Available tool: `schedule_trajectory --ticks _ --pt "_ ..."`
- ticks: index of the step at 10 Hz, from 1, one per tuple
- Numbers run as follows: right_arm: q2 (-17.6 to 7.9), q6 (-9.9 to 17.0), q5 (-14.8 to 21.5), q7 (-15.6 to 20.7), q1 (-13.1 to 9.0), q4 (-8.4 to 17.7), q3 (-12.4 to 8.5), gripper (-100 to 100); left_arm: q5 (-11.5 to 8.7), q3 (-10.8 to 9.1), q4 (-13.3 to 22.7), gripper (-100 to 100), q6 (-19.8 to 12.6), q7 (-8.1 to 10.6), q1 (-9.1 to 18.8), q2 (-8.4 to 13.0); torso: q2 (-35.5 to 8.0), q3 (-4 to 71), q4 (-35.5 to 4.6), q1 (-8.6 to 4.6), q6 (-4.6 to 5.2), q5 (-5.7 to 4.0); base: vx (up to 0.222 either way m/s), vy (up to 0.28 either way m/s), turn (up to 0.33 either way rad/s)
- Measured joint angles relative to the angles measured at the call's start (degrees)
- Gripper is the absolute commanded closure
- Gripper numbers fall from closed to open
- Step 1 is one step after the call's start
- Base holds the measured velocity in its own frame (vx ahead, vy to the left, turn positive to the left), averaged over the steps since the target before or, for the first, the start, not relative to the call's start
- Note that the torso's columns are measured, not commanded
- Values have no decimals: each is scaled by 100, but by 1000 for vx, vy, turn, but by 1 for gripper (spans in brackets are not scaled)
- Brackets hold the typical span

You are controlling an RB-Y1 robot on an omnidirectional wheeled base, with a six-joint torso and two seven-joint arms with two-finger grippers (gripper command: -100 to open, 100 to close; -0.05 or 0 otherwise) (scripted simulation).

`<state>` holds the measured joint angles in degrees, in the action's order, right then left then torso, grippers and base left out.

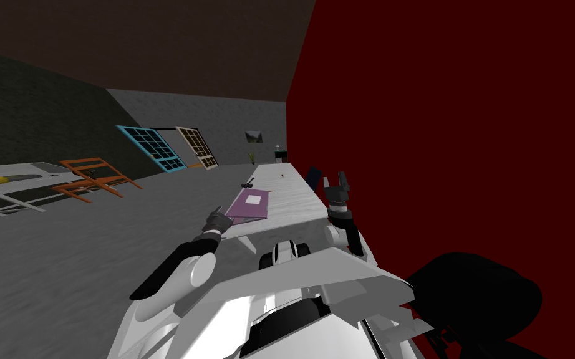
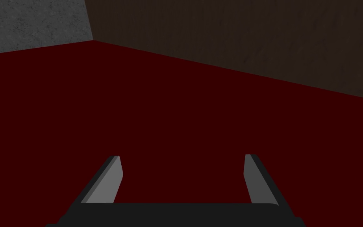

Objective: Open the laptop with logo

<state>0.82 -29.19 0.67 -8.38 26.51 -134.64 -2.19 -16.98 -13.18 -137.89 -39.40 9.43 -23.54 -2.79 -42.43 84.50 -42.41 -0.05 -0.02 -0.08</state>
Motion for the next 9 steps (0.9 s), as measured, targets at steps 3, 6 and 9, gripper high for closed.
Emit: schedule_trajectory --ticks 3,6,9 --pt "0 0 0 0 0 0 0 0 -32 -70 -416 -100 -315 58 -79 0 -2 -2 2 -2 0 1 19 2 -3" --pt "0 0 0 0 -1 0 0 0 -35 -73 -432 0 -331 62 -83 0 14 6 12 6 2 8 0 0 0" --pt "0 0 0 0 -1 0 0 0 -35 -73 -433 0 -331 62 -82 0 16 7 13 5 2 8 0 0 0"
